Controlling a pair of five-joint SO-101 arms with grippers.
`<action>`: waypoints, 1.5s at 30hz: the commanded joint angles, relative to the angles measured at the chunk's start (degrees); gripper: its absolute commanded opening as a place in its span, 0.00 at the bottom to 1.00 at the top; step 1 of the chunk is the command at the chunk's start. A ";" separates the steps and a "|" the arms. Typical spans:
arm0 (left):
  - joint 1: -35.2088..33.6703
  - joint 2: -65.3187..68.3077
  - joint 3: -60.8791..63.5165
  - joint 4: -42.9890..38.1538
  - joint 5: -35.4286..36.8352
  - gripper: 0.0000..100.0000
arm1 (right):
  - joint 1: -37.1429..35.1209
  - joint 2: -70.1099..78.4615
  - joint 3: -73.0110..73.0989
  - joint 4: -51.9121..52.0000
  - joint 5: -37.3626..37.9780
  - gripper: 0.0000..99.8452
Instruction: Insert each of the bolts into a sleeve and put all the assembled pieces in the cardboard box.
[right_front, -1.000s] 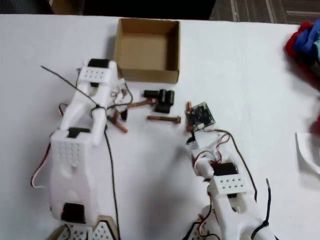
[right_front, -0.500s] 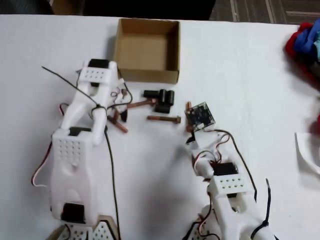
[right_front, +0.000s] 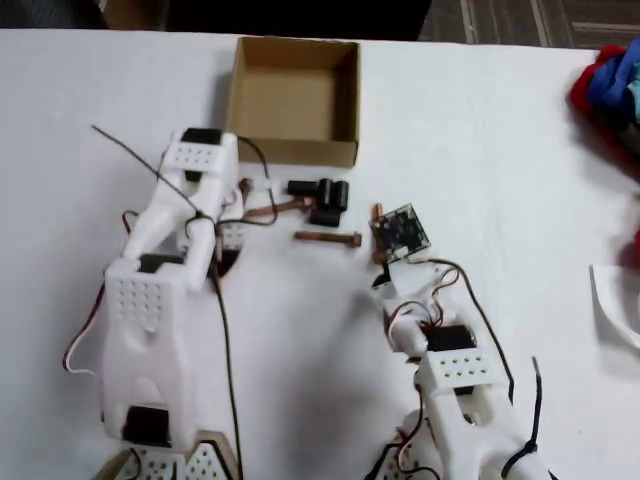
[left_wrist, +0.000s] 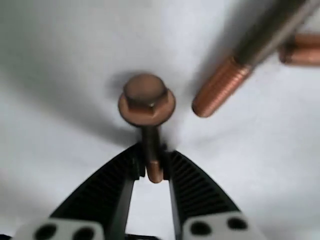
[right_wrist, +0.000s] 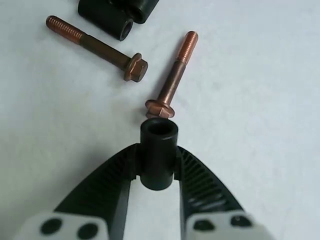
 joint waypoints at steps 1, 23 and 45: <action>-1.32 0.09 1.98 2.02 -13.63 0.04 | -0.48 -1.71 -0.35 -1.10 -0.18 0.02; -5.89 0.09 -1.89 2.11 -19.52 0.14 | -0.48 -1.71 -0.35 -1.10 -0.09 0.02; -3.25 0.88 -15.96 -2.11 -16.53 0.15 | -0.48 -1.71 -0.35 -1.10 -0.09 0.02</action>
